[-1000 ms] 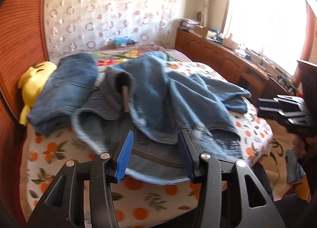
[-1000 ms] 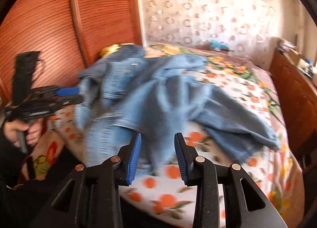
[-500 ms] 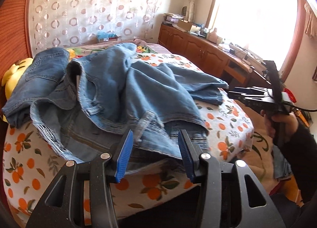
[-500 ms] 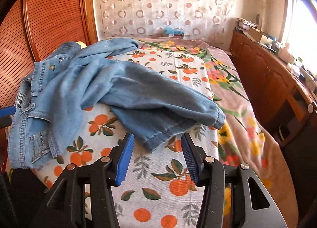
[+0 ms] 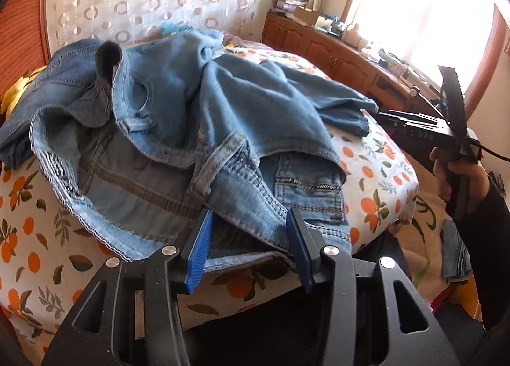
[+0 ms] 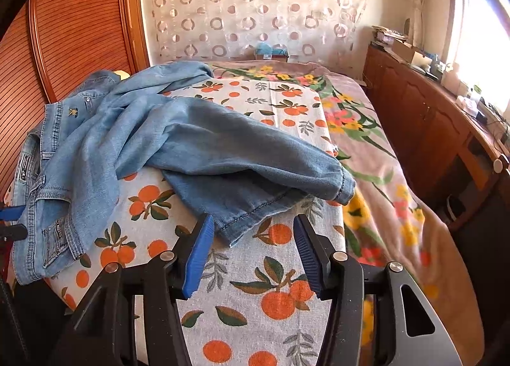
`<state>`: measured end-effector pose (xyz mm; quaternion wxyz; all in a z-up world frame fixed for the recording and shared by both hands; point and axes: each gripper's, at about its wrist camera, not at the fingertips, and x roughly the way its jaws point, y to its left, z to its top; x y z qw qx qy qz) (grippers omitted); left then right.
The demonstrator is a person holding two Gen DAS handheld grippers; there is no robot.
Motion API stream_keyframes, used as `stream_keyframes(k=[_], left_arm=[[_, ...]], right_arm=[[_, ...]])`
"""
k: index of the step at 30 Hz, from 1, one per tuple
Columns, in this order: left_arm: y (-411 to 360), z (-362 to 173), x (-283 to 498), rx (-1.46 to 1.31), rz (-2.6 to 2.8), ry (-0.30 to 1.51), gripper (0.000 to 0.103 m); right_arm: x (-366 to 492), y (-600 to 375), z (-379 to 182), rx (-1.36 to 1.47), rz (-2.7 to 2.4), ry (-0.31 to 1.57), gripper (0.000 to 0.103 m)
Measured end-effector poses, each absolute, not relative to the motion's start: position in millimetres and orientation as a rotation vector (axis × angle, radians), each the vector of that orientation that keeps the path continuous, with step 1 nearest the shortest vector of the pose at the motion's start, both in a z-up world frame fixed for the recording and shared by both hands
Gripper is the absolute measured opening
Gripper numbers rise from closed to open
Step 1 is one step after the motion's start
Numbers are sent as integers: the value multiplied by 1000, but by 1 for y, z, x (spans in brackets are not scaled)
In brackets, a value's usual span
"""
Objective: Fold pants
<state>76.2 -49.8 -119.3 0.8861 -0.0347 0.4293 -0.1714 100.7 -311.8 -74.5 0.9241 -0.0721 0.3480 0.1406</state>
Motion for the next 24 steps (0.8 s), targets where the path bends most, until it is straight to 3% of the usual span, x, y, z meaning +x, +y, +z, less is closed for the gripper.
stream_keyframes(k=[8, 10, 16, 24], left_arm=[[-53, -121, 69, -150, -459, 892, 48], [-60, -117, 65, -125, -484, 868, 32], [-61, -112, 66, -105, -506, 842, 8], [-38, -74, 71, -99, -452, 731, 3]], right_arm=[[108, -317, -75, -142, 276, 715, 55], [114, -321, -74, -141, 268, 711, 55], [138, -325, -73, -182, 244, 694, 56], [169, -318, -89, -303, 263, 739, 56]])
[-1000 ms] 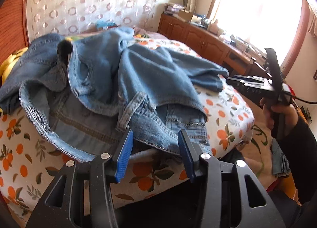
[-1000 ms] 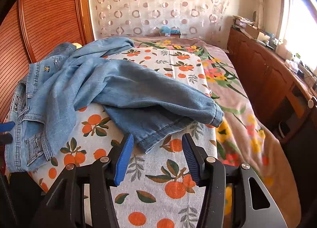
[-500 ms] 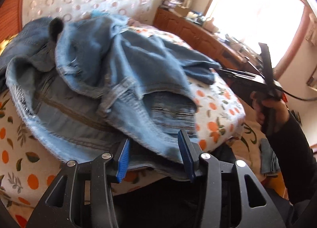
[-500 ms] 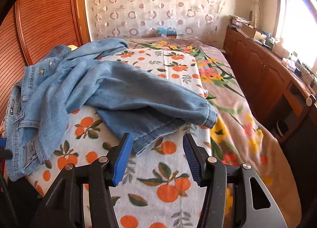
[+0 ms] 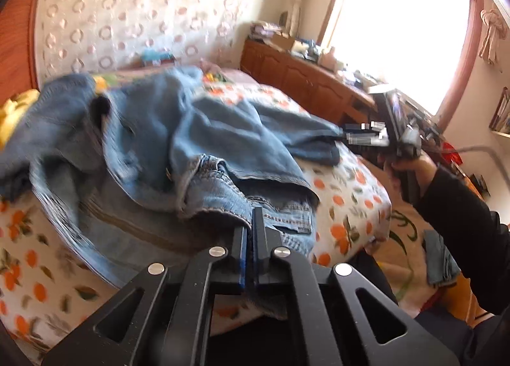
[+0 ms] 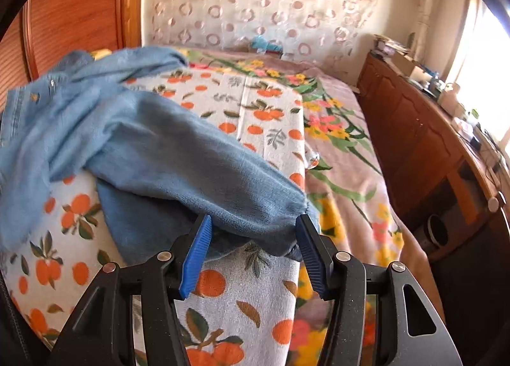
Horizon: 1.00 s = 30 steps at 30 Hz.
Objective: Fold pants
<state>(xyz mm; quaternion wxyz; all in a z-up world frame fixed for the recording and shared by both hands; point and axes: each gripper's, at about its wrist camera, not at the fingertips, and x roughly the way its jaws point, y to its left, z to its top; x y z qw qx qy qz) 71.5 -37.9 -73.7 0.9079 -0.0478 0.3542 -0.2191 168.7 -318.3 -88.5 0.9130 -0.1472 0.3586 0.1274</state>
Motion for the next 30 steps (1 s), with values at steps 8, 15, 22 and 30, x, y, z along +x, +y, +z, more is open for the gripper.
stream_keyframes(k=[8, 15, 22, 30], left_arm=[[-5, -33, 81, -96, -361, 625, 3], [22, -8, 94, -83, -292, 564, 2], [43, 22, 110, -48, -232, 503, 2], [60, 56, 148, -37, -161, 431, 2]], right_arm=[[183, -317, -90, -340, 282, 758, 57], [190, -320, -88, -314, 294, 778, 9], [182, -334, -26, -261, 231, 620, 4], [197, -338, 78, -285, 134, 442, 4]])
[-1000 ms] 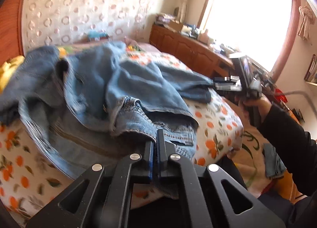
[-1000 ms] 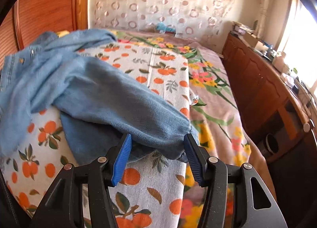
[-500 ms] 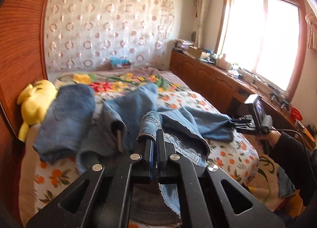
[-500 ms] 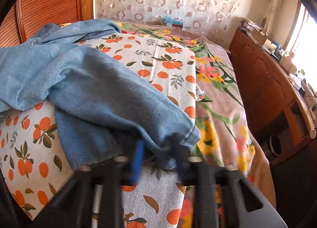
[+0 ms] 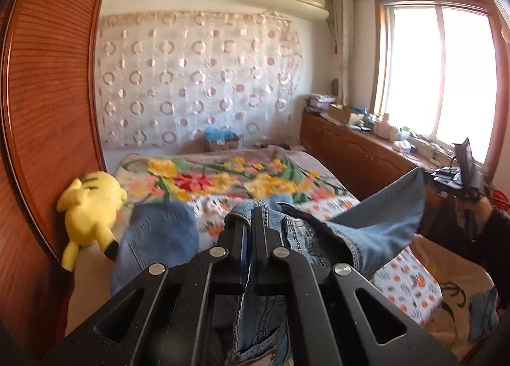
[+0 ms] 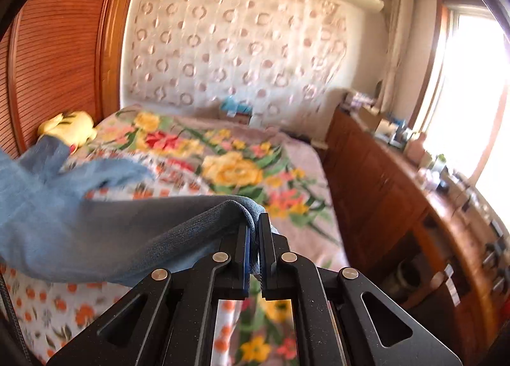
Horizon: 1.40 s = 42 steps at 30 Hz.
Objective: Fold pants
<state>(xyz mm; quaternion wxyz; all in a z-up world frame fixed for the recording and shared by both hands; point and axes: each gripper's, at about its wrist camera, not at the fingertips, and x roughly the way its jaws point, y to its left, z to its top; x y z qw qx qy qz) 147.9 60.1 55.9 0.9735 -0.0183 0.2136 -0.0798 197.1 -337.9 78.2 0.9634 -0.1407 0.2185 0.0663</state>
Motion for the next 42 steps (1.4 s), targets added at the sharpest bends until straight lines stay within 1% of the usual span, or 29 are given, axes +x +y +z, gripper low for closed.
stream_keyframes(k=[3, 7, 10, 19, 23, 26, 32, 34, 35, 36, 37, 39, 41, 42], left_arm=[[66, 67, 163, -49, -142, 414, 2], [70, 74, 152, -56, -146, 380, 2], [72, 62, 135, -58, -166, 400, 2], [51, -19, 55, -88, -274, 583, 2], [39, -35, 22, -89, -298, 642, 2], [34, -42, 13, -101, -302, 679, 2], [22, -48, 13, -68, -305, 705, 3], [22, -48, 10, -57, -304, 705, 6], [23, -47, 9, -59, -299, 704, 7], [28, -48, 11, -59, -295, 704, 9], [31, -47, 11, -56, -284, 704, 14], [40, -44, 9, -53, -265, 695, 20], [50, -40, 8, -56, -240, 683, 26], [54, -39, 8, -55, -230, 681, 31]], right_arm=[[203, -327, 110, -301, 110, 383, 4], [182, -320, 127, -288, 122, 325, 4], [157, -329, 108, -283, 131, 337, 4], [52, -424, -13, -141, 124, 555, 4], [17, -454, -37, -57, 129, 617, 4], [1, -456, -51, -53, 134, 654, 4], [26, -446, -29, -61, 161, 688, 4], [30, -445, -26, -55, 177, 683, 5], [29, -445, -21, -57, 187, 683, 9], [28, -446, -18, -66, 191, 678, 9], [26, -447, -16, -73, 189, 671, 11], [20, -446, -10, -78, 187, 651, 16], [17, -445, -3, -88, 192, 628, 25], [15, -444, 0, -96, 189, 618, 27]])
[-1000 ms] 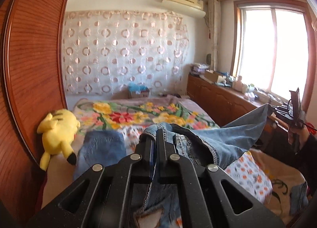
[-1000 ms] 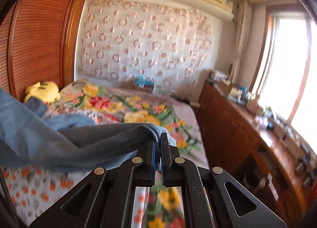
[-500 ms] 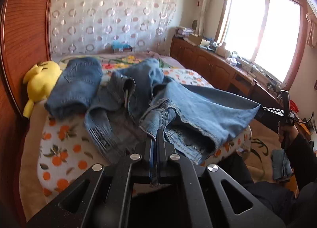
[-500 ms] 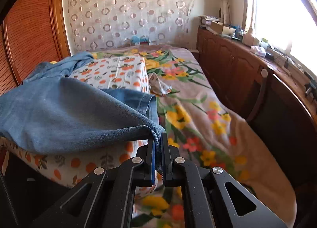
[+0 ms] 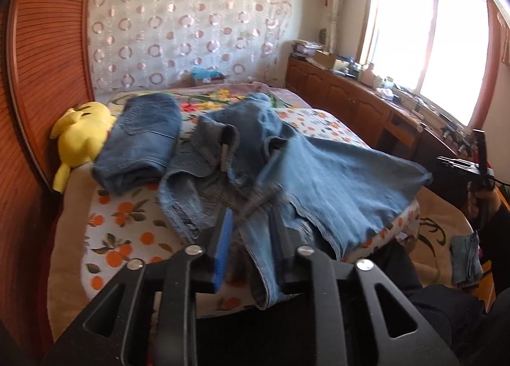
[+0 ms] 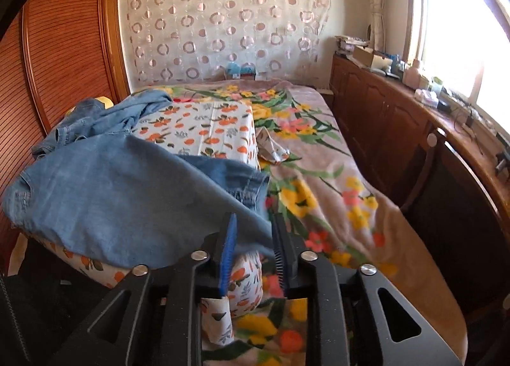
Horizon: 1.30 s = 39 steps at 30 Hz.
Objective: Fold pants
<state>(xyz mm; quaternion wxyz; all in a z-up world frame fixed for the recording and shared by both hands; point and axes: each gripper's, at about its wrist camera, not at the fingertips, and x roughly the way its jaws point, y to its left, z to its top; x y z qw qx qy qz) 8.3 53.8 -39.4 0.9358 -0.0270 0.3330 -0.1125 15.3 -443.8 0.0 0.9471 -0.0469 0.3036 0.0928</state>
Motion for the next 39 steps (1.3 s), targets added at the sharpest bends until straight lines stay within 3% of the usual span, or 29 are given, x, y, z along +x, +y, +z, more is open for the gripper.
stream_keyframes(k=[7, 14, 29, 39], left_arm=[[76, -37, 19, -68, -168, 659, 43], [72, -44, 61, -45, -188, 673, 44], [55, -86, 177, -27, -250, 748, 43], [62, -98, 214, -28, -237, 767, 29]], right_arm=[[18, -420, 5, -91, 248, 563, 33], [66, -378, -22, -70, 364, 581, 40], [164, -307, -38, -174, 471, 655, 41], [233, -268, -27, -282, 498, 667, 42]])
